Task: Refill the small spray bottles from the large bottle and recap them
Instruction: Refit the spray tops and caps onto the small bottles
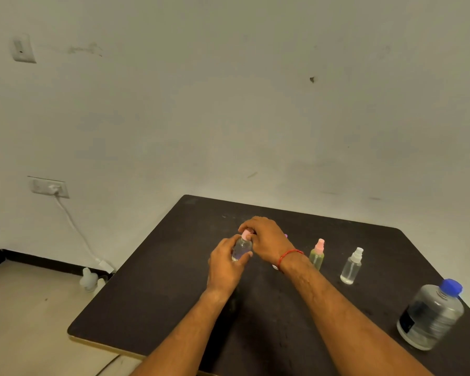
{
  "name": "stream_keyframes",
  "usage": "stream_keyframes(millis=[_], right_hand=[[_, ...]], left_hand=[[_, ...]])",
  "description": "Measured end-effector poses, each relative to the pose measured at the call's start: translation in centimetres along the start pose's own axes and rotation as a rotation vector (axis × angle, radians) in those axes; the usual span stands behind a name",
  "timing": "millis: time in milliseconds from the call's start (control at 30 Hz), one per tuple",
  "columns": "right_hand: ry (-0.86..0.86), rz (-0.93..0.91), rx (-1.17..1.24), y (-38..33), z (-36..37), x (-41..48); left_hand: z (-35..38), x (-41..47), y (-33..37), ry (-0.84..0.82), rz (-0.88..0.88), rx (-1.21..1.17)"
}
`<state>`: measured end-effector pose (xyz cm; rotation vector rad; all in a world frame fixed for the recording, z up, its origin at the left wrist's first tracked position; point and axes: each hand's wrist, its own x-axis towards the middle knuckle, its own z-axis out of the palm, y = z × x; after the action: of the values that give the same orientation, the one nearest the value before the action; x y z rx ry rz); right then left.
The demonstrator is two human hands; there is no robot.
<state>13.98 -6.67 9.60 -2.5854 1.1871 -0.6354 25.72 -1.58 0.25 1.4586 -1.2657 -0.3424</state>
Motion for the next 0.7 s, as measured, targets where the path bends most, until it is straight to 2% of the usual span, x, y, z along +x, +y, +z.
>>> stream_keyframes(millis=[167, 267, 433, 533, 700], right_hand=[[-0.017, 0.064, -0.089, -0.3, -0.4, 0.3], [-0.052, 0.171, -0.206, -0.4, -0.8, 0.6], [-0.014, 0.257, -0.242, -0.9, -1.4, 0.1], [0.084, 0.263, -0.111, -1.1, -1.5, -0.8], [0.086, 0.154, 0.366, 0.0, -0.8, -1.3]], left_hand=[[0.2, -0.4, 0.2, 0.011, -0.007, -0.007], [0.4, -0.6, 0.4, -0.001, -0.017, -0.004], [0.5, -1.1, 0.8, -0.021, -0.013, -0.02], [0.4, -1.0, 0.6, -0.012, 0.002, -0.066], [0.2, -0.5, 0.4, 0.003, 0.015, -0.06]])
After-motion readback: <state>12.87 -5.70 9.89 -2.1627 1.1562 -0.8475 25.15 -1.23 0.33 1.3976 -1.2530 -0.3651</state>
